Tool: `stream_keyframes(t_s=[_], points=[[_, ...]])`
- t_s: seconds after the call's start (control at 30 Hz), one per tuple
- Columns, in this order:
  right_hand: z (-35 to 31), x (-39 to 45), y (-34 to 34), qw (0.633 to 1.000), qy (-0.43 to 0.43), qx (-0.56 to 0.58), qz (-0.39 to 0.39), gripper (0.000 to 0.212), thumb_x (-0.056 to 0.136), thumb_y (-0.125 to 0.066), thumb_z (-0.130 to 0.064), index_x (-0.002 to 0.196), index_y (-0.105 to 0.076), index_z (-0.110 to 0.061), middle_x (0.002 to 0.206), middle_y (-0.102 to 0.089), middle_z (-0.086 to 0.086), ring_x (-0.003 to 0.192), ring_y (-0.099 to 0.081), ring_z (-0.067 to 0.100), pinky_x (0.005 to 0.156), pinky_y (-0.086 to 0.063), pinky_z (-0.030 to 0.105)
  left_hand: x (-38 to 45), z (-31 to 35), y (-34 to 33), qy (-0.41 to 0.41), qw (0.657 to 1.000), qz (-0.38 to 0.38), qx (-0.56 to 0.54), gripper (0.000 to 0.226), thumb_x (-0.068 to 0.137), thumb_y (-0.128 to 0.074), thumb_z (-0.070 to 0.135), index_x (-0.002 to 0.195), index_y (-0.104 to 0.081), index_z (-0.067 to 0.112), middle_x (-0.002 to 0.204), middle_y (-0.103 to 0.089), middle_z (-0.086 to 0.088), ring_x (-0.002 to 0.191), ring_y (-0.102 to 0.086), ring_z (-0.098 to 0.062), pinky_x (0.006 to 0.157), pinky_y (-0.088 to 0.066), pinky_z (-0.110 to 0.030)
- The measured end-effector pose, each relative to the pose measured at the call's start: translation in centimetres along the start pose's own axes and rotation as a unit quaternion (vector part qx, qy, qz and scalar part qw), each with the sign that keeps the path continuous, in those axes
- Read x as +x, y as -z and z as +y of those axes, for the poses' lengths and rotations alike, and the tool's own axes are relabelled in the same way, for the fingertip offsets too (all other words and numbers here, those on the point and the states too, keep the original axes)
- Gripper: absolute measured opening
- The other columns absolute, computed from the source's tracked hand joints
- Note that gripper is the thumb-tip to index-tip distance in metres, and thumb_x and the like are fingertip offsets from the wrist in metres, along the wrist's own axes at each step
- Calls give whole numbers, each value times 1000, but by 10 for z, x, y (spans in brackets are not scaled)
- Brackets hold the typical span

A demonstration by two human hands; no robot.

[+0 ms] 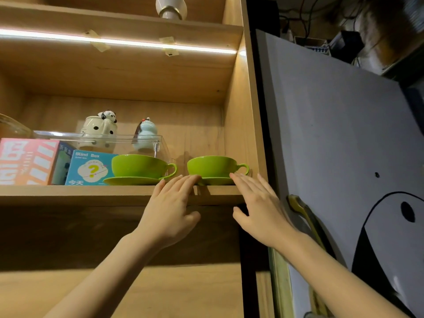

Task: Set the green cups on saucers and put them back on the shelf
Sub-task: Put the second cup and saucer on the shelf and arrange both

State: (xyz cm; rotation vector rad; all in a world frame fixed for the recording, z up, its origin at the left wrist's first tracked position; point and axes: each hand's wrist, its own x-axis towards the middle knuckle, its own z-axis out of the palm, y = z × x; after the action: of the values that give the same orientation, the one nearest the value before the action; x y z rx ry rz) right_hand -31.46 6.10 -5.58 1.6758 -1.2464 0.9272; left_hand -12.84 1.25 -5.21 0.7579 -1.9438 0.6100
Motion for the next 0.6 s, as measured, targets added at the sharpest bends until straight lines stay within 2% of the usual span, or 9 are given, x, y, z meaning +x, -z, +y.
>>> stream_keyframes(t_s=[0.27, 0.4, 0.5, 0.6], points=[[-6, -3, -3, 1000, -18, -19, -4, 71, 89, -50, -27, 148, -10, -21, 158, -17, -3, 146, -10, 11, 114, 10, 26, -1, -4, -3, -16, 999, -14, 49, 85, 67, -34, 37, 144, 2, 33, 156, -11, 8, 144, 0, -12, 111, 11, -28], [-8, -3, -1, 999, -24, -13, -19, 76, 88, -52, -30, 149, -6, -20, 159, -11, -1, 147, -4, 14, 111, 12, 25, -3, -7, -5, -31, 997, -13, 76, 88, 67, -34, 37, 140, 14, 33, 157, -8, 7, 145, 0, -15, 112, 9, -31], [-9, -2, -4, 998, -29, -37, -32, 79, 89, -50, -32, 149, -1, -19, 160, -5, 1, 147, 0, 15, 112, 13, 27, -3, -8, -7, -41, 996, -2, 82, 88, 67, -36, 39, 138, 17, 36, 157, -10, 8, 145, -1, -16, 109, 11, -30], [-11, -1, -6, 997, -41, -46, -36, 80, 89, -50, -32, 149, 0, -17, 160, -5, 3, 147, 0, 16, 113, 13, 29, -4, -7, -8, -44, 997, 1, 63, 90, 65, -40, 39, 140, 11, 37, 156, -13, 8, 145, -2, -16, 110, 11, -31]])
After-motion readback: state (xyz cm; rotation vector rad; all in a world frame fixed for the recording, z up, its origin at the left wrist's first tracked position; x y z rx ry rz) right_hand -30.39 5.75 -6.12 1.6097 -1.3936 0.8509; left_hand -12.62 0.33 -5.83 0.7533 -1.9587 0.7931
